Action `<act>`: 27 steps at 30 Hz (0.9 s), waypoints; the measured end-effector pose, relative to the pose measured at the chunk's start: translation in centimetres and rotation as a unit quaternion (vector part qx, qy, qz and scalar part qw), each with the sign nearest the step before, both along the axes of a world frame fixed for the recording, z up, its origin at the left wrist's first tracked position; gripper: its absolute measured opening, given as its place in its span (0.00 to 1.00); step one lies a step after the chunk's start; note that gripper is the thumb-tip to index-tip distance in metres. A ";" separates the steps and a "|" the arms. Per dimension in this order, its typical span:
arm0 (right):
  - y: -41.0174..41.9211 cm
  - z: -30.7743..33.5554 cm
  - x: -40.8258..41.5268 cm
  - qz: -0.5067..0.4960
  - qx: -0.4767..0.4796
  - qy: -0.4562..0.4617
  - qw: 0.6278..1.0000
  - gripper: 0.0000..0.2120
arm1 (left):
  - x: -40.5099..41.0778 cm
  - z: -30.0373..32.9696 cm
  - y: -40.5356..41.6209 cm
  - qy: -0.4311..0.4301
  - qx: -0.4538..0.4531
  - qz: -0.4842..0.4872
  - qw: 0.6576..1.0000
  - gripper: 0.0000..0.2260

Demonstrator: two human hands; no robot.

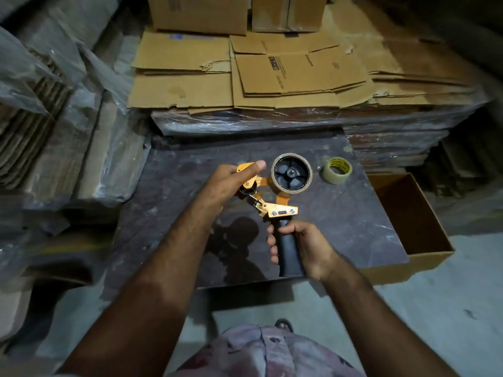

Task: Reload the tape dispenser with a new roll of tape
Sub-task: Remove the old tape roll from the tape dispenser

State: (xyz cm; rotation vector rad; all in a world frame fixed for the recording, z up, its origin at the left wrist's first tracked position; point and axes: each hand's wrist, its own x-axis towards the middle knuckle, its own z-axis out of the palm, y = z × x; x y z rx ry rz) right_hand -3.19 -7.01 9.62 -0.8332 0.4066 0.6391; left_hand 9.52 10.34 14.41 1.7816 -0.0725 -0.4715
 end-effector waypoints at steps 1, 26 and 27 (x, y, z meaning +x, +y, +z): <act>0.5 0.1 -0.1 -0.009 0.000 0.009 1.000 0.09 | 0.1 0.2 0.1 -0.004 0.011 -0.004 1.000 0.23; -1.9 2.1 -0.7 0.022 0.062 0.059 0.996 0.15 | -3.1 -0.5 2.4 -0.309 0.024 -0.026 0.950 0.06; -2.2 2.0 -0.9 0.028 0.065 0.058 0.996 0.15 | -3.2 -0.3 2.0 -0.309 0.019 -0.029 0.950 0.07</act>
